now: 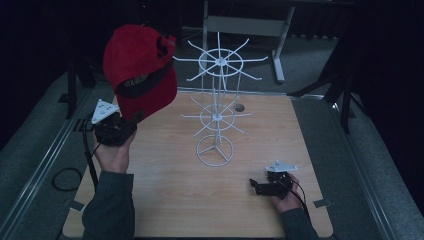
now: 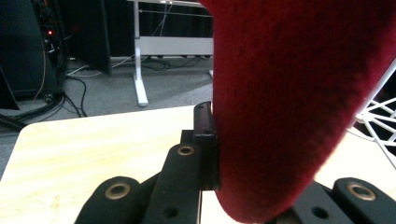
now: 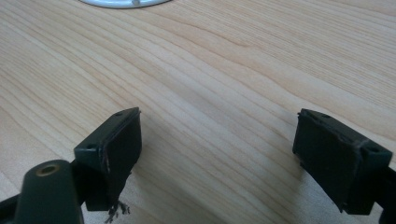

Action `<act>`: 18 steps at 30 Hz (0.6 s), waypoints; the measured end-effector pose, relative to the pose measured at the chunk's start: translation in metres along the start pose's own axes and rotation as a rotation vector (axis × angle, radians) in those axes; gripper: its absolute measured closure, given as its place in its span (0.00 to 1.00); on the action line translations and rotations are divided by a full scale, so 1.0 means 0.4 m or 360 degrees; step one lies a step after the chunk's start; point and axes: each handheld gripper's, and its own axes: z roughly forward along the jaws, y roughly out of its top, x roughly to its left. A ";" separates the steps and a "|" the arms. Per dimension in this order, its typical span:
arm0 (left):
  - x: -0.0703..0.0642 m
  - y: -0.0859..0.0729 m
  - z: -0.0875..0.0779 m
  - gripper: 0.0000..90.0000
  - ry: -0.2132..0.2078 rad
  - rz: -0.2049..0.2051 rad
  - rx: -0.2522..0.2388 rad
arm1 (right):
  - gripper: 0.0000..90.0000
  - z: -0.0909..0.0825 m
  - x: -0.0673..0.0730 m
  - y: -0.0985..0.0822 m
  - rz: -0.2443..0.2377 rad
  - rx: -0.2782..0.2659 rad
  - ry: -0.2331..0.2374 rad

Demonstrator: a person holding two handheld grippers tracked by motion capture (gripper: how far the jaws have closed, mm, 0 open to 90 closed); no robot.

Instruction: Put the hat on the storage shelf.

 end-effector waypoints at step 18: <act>-0.004 0.013 -0.012 0.95 -0.0029 0.0009 -0.0047 | 0.17 0.000 0.000 0.000 0.0000 0.0000 0.0000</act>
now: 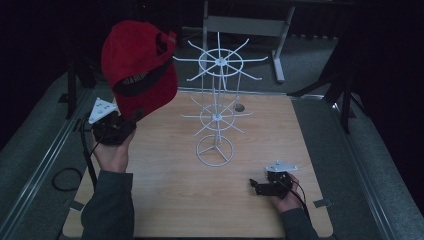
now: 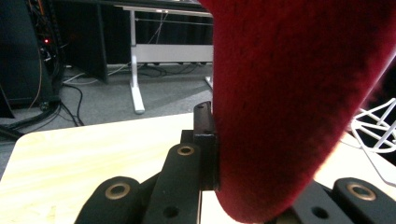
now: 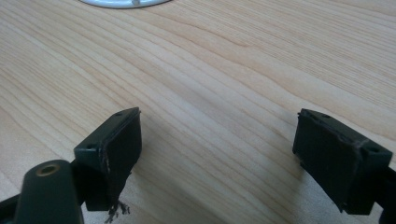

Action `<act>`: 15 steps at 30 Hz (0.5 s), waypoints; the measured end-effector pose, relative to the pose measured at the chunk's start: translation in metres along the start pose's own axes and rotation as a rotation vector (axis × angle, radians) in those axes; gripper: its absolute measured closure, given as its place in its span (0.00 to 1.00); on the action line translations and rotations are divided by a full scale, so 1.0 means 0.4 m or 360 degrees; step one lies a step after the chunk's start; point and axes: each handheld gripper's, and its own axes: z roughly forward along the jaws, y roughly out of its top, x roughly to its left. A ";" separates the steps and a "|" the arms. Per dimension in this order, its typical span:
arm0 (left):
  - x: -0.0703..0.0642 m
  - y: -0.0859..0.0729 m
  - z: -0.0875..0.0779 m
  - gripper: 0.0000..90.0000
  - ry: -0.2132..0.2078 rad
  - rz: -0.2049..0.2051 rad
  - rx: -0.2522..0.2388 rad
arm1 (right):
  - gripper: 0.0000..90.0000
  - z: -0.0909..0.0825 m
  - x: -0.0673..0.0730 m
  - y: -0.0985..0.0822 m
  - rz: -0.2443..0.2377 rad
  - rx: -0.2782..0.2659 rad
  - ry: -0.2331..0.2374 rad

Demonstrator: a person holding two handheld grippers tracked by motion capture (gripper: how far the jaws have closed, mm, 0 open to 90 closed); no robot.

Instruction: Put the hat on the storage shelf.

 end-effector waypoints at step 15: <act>-0.005 0.007 -0.006 0.95 -0.0016 0.0010 -0.0040 | 0.17 0.000 0.000 0.000 0.0001 0.0000 0.0000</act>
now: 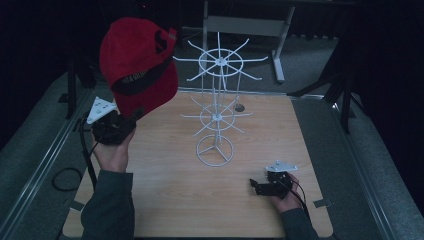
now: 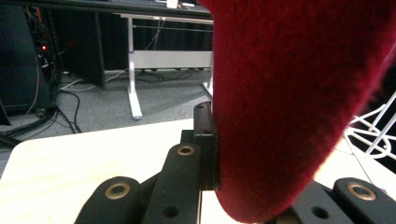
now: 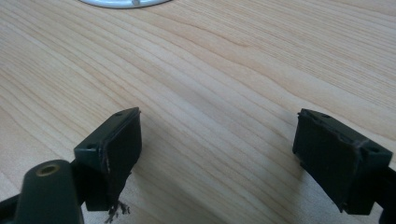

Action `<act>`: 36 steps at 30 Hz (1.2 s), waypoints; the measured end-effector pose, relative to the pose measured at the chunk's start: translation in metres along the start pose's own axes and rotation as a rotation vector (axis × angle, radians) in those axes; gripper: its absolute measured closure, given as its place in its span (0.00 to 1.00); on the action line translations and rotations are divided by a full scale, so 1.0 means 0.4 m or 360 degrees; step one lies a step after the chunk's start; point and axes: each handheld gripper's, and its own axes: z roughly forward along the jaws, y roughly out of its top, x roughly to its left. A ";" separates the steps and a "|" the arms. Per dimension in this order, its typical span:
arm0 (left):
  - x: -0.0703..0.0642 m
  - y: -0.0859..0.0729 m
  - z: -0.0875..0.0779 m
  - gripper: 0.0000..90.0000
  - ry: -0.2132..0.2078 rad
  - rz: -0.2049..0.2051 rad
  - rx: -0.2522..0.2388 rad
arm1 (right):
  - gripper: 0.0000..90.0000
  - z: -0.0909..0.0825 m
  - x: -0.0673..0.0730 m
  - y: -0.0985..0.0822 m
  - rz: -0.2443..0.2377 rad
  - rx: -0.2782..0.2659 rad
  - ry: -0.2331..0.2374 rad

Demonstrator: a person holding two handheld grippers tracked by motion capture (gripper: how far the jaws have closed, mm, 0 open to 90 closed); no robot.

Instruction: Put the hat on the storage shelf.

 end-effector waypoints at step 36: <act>-0.018 0.003 -0.012 0.95 -0.0078 0.0030 -0.0071 | 0.17 0.000 0.000 0.000 0.0000 0.0000 0.0000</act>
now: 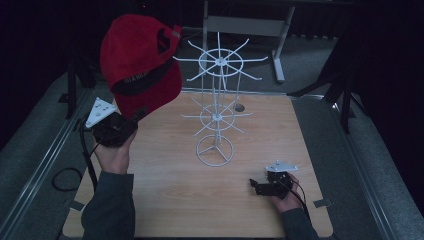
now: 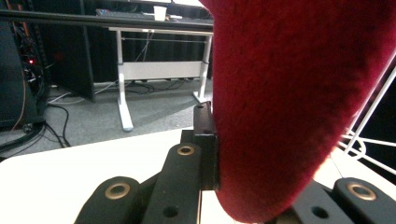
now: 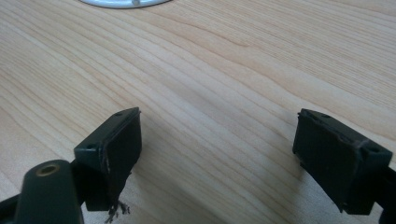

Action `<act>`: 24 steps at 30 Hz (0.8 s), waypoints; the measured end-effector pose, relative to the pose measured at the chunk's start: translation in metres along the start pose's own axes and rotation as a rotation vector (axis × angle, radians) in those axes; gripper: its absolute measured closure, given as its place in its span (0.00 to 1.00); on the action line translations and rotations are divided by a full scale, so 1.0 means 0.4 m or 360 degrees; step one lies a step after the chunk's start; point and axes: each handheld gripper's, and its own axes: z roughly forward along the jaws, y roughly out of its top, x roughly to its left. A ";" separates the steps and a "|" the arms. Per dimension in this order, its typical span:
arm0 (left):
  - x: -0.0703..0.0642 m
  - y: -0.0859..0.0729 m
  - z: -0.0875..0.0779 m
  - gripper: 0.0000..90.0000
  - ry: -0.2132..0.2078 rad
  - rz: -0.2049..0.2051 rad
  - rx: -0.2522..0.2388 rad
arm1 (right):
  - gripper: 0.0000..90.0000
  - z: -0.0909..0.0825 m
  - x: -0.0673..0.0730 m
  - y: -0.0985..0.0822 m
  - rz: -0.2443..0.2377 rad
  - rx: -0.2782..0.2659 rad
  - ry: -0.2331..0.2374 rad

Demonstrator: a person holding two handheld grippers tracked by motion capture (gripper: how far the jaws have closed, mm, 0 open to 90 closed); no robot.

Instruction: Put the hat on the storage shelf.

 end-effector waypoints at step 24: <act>-0.012 -0.001 -0.003 0.95 -0.0035 0.0034 -0.0010 | 0.17 0.000 0.000 0.000 0.0000 0.0000 0.0001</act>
